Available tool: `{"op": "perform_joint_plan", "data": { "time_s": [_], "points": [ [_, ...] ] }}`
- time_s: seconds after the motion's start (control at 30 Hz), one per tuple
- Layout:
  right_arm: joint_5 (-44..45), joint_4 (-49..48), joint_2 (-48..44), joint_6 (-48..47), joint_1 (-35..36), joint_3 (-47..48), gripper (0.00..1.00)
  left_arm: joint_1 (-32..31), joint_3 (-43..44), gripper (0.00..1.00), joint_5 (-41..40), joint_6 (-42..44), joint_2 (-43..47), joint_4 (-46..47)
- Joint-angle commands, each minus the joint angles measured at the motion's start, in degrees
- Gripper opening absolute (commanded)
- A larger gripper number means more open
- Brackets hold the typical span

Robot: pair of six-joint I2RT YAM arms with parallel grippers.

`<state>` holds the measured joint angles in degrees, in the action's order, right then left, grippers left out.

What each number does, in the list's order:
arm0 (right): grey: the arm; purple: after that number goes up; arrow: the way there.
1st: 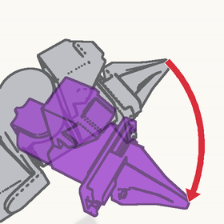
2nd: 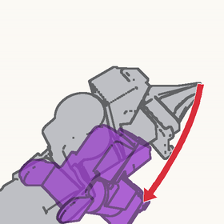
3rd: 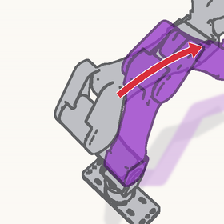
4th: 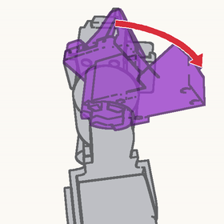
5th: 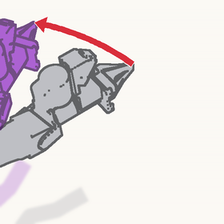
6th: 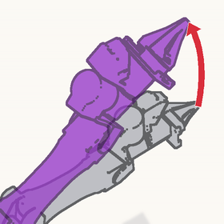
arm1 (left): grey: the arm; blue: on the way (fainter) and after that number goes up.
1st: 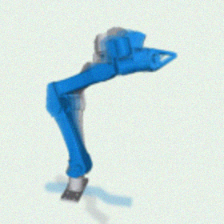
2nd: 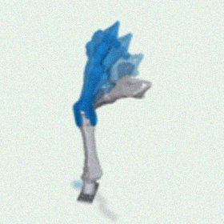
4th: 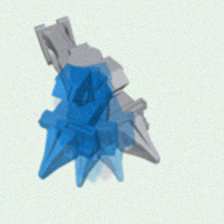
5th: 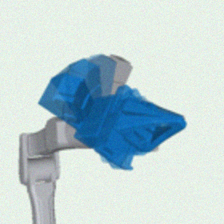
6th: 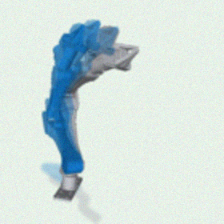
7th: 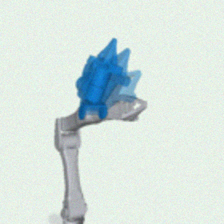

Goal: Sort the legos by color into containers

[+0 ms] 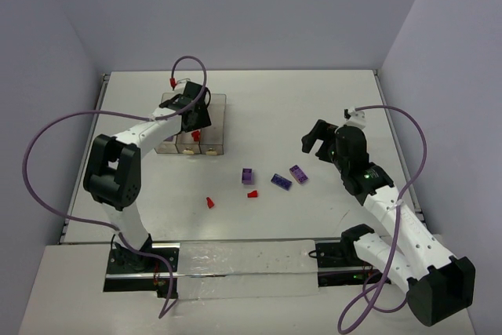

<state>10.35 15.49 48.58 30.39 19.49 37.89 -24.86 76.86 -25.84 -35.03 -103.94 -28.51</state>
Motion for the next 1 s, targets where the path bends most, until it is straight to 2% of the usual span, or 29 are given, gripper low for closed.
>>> {"op": "perform_joint_plan", "data": {
  "time_s": [0.0,0.13,0.23,0.33,0.4,0.63,0.8,0.9,0.97],
  "points": [
    [1.05,-0.7,-0.65,-0.05,0.43,-0.04,1.0,-0.07,-0.21,0.82,-1.23,0.29,5.93,0.81],
    [0.9,-0.97,-0.42,-0.08,0.47,-0.1,1.0,-1.5,-5.59,0.79,0.73,1.43,13.75,1.69],
    [0.81,-1.37,-0.24,-0.01,0.47,-0.53,1.0,-5.77,-12.34,0.79,1.67,1.27,19.76,1.47],
    [0.61,-1.97,0.49,0.3,0.47,-1.13,1.0,-11.65,-19.47,0.79,0.66,-2.47,24.68,-1.33],
    [0.11,-2.56,0.9,0.63,0.47,-1.33,1.0,-15.88,-22.18,0.79,1.05,-7.9,27.02,-3.38],
    [-0.43,-3.36,2.49,0.55,0.72,-0.65,1.0,-26.12,-28.79,0.82,2.99,-24.71,27.42,-8.11],
    [-0.3,-3.15,2.31,0.28,0.82,-0.68,1.0,-30.12,-29.78,0.88,2.22,-31.12,25.37,-9.98],
    [-0.24,-3.09,2.17,0.28,0.82,-0.76,1.0,-30.37,-30.73,0.8,2.65,-32.35,24.15,-9.47],
    [-0.32,-3.02,1.91,0.36,0.82,-0.95,1.0,-30.33,-30.88,0.7,2.49,-33.23,23.13,-9.52]
  ]
}}
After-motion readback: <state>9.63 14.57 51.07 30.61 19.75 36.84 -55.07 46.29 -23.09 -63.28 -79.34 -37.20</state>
